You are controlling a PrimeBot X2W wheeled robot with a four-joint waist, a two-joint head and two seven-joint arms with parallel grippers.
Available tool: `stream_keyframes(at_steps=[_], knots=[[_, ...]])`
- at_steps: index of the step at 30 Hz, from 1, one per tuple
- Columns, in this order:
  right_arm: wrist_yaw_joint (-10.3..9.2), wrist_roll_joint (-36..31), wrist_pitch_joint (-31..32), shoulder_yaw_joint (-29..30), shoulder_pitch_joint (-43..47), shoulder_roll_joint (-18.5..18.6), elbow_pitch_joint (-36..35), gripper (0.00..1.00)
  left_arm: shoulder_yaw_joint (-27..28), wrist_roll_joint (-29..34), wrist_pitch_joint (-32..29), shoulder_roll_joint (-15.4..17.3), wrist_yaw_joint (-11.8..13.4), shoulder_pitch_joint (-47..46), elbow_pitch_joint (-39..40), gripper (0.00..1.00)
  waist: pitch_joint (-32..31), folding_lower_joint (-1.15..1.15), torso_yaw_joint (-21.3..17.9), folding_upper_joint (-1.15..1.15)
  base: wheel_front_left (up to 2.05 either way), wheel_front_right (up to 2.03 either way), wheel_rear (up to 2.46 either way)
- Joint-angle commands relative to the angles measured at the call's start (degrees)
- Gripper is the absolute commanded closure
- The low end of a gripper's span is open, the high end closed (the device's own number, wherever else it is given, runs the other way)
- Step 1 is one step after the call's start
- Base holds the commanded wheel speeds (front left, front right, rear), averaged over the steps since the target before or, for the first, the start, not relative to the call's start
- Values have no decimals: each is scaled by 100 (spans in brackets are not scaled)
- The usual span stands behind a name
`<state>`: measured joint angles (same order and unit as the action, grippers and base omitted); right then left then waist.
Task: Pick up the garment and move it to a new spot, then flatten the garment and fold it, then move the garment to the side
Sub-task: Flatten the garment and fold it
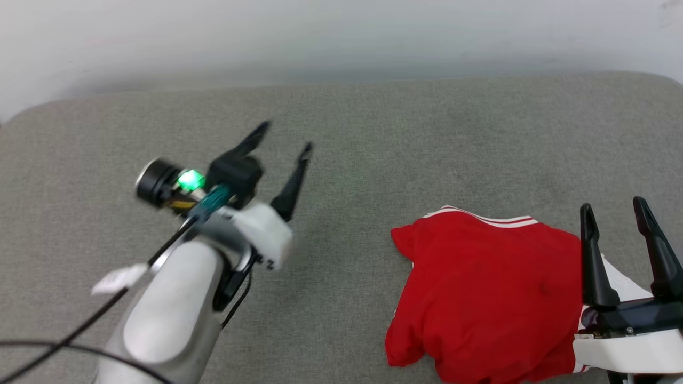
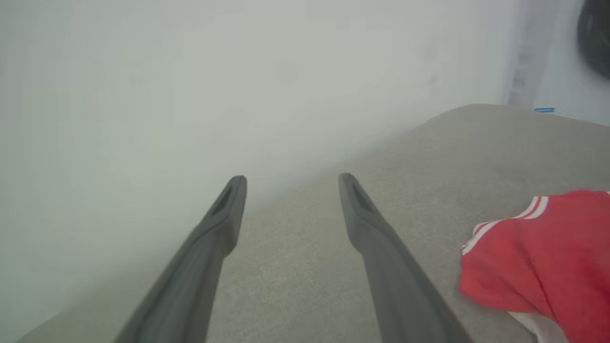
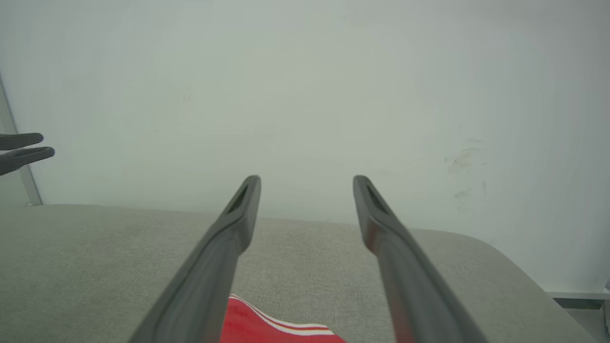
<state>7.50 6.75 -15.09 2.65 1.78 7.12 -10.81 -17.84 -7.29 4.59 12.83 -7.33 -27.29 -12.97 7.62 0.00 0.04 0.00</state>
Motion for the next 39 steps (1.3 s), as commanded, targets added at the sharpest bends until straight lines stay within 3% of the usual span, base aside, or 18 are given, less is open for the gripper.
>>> stream_keyframes(at_steps=[1, 7, 15, 16, 17, 18, 28, 35, 36, 37, 39], knots=[[-2, -49, -10, 2, 27, -41, -48, 0, -340, -248, -215, 125, -4, -335, 25, 0, 85, 0, -72, 0, 0, 0, 0], [-2, -116, -10, -30, -161, -98, -149, 0, -2016, -1620, -1448, 583, -4, -1821, 180, 0, 358, 0, -212, 0, 0, 0, 0], [-2, -205, -10, -150, -507, -131, -246, 0, -4192, -3681, -3394, 867, -5, -3607, 264, 0, 888, 0, -433, 0, 0, 0, 0], [-3, -216, -10, -176, -627, -152, -260, 0, -4789, -4299, -3937, 895, -5, -4132, 243, 0, 1107, 0, -511, 0, 0, 0, 0], [-3, -218, -10, -185, -676, -163, -261, 0, -4981, -4458, -4089, 902, -5, -4294, 223, 0, 1177, 0, -535, 0, 0, 0, 0], [-3, -212, -11, -239, -904, -192, -277, 0, -5502, -5023, -4906, 832, -5, -4766, 128, 0, 1518, 0, -651, 0, 0, 0, 0], [-2, -200, -11, -411, -1355, -275, -200, 0, -5557, -4319, -6231, 788, -6, -3984, 360, 0, 2005, 0, -912, 0, 0, 0, 0], [-2, -236, -11, -435, -1494, -308, -138, 0, -5662, -3969, -6639, 989, -11, -3463, 422, 0, 2141, 0, -969, 0, 0, 0, 0], [-2, -251, -11, -438, -1488, -317, -131, 0, -5665, -3917, -6690, 1022, -11, -3418, 446, 68, 2147, 0, -966, 0, 0, 0, 0], [-3, -270, -11, -439, -1487, -325, -123, 0, -5667, -3882, -6748, 1061, -12, -3385, 462, 100, 2148, 0, -961, 0, 0, 0, 0], [-2, -275, -11, -454, -1518, -331, -102, 0, -5665, -3793, -6806, 1107, -12, -3390, 524, 100, 2131, 0, -943, 0, 0, 0, 0]])
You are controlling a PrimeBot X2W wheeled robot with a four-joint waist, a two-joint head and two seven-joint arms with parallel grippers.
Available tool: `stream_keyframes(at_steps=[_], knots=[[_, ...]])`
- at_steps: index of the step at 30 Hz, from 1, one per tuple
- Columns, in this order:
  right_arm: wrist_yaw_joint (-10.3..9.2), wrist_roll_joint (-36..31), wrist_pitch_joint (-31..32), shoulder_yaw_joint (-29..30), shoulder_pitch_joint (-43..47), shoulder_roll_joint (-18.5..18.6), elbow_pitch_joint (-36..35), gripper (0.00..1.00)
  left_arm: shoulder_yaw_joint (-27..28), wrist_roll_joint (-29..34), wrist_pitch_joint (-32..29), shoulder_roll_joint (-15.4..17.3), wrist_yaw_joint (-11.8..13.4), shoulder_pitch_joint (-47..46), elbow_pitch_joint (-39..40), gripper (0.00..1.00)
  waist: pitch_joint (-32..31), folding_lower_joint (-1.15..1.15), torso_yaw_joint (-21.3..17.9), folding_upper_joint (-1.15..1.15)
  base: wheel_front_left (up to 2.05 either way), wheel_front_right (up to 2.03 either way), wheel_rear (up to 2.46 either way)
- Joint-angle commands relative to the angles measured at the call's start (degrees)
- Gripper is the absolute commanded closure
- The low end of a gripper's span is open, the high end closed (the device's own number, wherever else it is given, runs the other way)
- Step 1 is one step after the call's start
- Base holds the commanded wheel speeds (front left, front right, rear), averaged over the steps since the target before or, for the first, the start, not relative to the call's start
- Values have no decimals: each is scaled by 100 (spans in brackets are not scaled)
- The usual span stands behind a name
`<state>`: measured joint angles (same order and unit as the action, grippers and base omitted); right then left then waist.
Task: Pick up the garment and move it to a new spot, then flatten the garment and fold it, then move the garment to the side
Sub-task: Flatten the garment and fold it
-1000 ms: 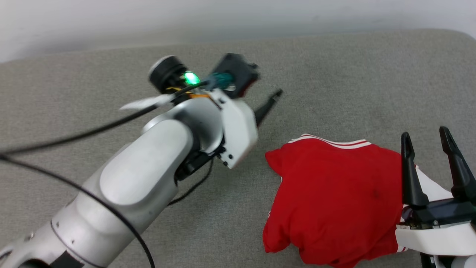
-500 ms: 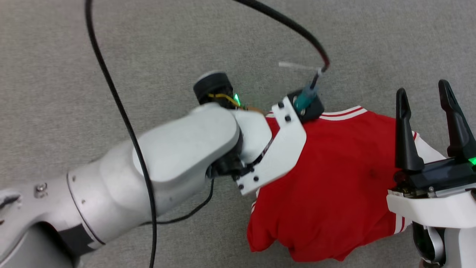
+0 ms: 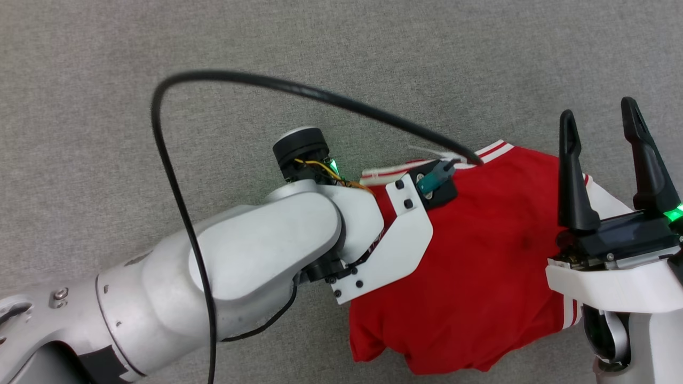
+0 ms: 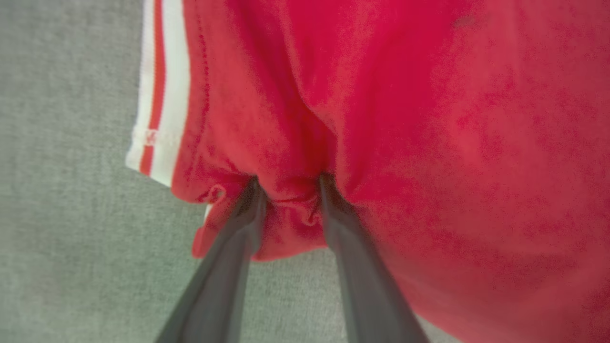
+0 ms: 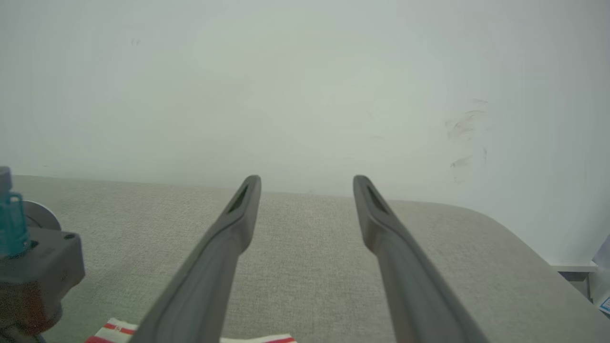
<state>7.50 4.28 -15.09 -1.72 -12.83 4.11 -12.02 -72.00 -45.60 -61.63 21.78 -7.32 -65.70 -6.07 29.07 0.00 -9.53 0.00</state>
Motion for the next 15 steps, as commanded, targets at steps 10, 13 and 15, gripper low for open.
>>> stream_keyframes(at_steps=[10, 13, 15], knots=[[-3, -79, -11, 31, 228, -27, 132, 0, -136, -2, 981, 257, -8, -38, 277, 100, -682, 0, 313, 0, 0, 0, 0], [-3, -76, -11, 95, 417, -37, 152, 0, -138, -139, 1431, 489, -8, -28, 429, 100, -994, 0, 453, 0, 0, 0, 0], [-3, -69, -11, 126, 549, -45, 154, 0, -136, -332, 1783, 717, -8, -78, 479, 100, -1161, 0, 544, 0, 0, 0, 0]])
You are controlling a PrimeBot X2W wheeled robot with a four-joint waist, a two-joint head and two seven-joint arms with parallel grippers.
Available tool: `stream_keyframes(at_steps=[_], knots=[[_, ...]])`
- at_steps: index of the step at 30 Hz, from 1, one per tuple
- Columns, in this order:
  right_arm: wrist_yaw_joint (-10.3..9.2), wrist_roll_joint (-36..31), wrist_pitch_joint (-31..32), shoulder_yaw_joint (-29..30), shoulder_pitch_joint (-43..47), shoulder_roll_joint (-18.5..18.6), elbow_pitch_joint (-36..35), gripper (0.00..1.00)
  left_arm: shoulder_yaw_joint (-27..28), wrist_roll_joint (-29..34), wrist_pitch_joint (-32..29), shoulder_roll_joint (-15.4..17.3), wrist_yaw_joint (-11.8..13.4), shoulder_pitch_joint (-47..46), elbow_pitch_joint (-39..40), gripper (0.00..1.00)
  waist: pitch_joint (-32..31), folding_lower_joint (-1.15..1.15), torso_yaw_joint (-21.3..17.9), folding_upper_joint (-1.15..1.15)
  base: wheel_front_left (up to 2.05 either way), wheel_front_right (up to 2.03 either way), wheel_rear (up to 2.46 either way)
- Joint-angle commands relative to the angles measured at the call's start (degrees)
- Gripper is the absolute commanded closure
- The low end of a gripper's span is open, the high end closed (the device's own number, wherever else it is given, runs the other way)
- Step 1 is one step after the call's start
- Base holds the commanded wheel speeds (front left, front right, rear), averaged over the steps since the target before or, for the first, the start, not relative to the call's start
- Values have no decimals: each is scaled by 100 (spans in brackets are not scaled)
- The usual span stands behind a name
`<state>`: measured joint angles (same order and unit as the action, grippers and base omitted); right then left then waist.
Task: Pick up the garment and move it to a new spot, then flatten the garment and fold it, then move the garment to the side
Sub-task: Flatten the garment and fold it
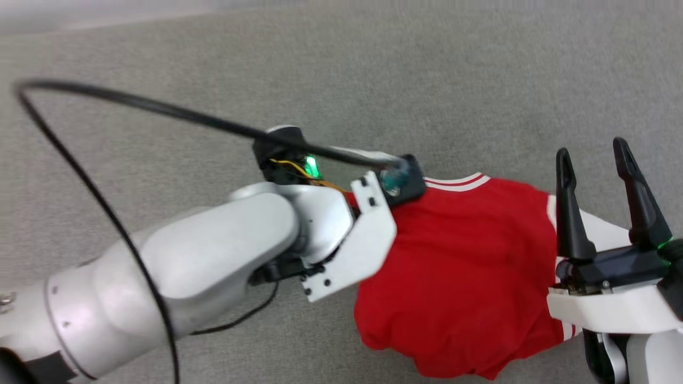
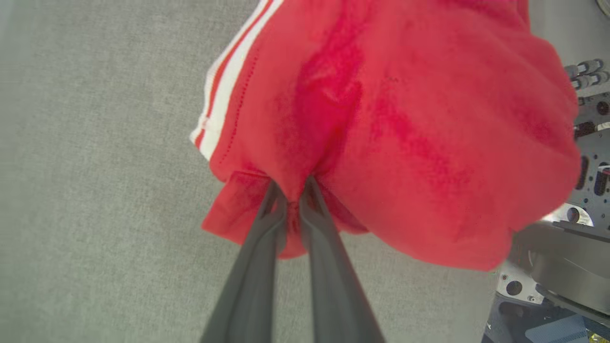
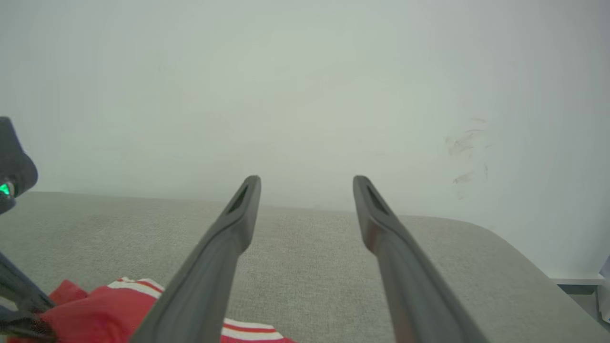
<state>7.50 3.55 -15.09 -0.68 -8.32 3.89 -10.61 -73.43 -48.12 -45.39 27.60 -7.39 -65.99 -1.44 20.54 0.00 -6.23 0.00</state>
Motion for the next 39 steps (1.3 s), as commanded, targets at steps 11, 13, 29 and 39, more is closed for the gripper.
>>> stream_keyframes(at_steps=[11, 13, 29, 39], knots=[[-3, -13, -11, 127, 514, -23, -32, 0, 7, -481, 963, 1699, 0, -134, -372, 100, -705, 0, 586, 0, 0, 0, 0], [-3, -16, -11, 129, 530, -17, -32, 0, 7, -476, 983, 1838, 0, -129, -425, 100, -714, 0, 600, 0, 0, 0, 0], [-3, 2, -11, 39, 445, 20, 112, 0, 19, -860, 1446, 1546, 0, 515, -2038, 100, -387, 0, 425, 0, 0, 0, 0], [-3, 2, -11, 74, 409, -10, 227, 0, -21, -967, 1670, 1096, -1, 939, -2699, 64, -329, 0, 360, 0, 0, 0, 0]])
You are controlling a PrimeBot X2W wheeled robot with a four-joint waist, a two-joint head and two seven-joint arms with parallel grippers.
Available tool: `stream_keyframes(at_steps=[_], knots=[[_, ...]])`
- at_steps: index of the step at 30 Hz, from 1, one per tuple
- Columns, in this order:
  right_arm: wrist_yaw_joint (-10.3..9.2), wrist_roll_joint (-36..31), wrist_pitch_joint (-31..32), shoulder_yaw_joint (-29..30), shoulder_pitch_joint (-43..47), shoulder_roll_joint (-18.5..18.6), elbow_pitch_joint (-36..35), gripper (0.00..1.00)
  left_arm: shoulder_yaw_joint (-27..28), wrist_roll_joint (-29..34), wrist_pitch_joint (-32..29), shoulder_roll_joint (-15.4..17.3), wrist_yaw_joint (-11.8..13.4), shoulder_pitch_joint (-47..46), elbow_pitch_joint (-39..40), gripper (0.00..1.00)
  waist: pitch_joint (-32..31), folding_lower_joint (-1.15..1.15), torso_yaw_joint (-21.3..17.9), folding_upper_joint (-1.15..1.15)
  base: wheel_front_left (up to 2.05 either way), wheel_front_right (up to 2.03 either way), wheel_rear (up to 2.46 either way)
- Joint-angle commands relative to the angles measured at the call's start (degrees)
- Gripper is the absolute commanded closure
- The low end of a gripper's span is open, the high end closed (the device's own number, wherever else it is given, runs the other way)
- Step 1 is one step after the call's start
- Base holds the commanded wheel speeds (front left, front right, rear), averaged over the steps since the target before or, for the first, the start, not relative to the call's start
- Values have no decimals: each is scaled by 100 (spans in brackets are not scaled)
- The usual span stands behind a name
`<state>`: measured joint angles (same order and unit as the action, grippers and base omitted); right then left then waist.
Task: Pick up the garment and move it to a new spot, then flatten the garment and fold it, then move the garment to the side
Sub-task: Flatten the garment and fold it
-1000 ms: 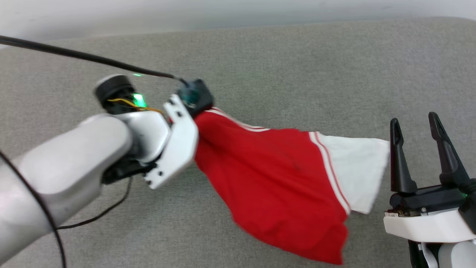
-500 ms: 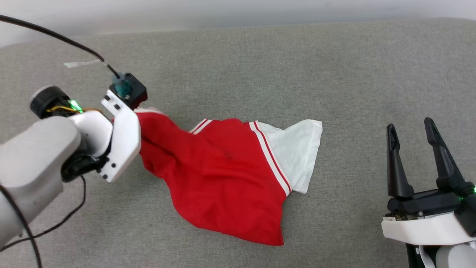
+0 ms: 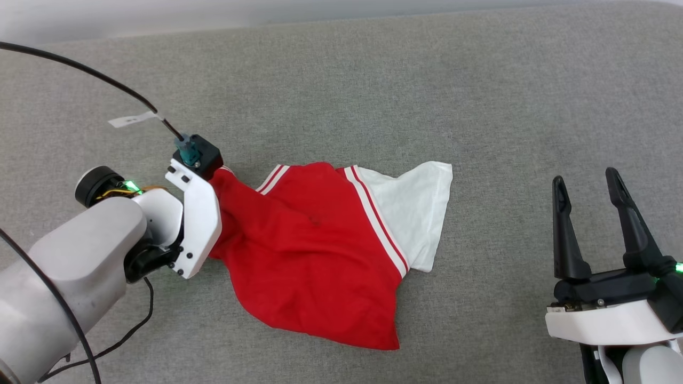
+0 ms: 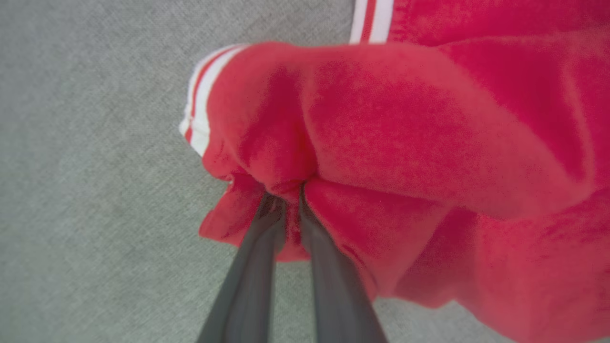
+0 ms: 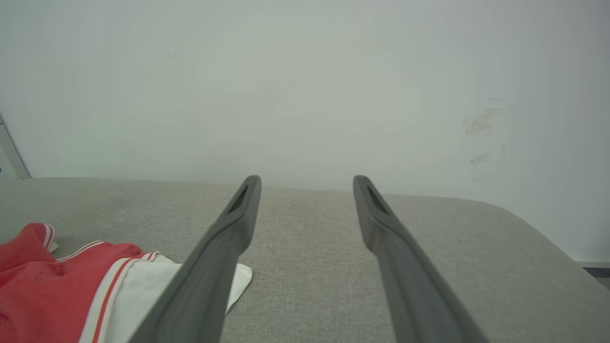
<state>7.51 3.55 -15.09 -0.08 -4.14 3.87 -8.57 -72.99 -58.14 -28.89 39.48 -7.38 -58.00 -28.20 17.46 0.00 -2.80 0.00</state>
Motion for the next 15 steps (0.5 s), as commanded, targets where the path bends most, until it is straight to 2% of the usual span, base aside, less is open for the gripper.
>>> stream_keyframes(at_steps=[1, 8, 15], knots=[[-3, -1, -11, 24, 14, -12, 30, 0, -61, 83, 106, -90, -3, 83, -29, 0, -46, 0, 34, 0, 0, 0, 0], [-4, 19, -11, 83, 84, -52, 52, 0, -16, 173, 413, 132, -2, -520, 205, 0, -273, 0, 168, 0, 0, 0, 0], [-3, 32, -11, 35, 71, -83, 39, 0, -17, 326, 242, 164, -2, -1280, 646, 0, -339, 0, 167, 0, 0, 0, 0]])
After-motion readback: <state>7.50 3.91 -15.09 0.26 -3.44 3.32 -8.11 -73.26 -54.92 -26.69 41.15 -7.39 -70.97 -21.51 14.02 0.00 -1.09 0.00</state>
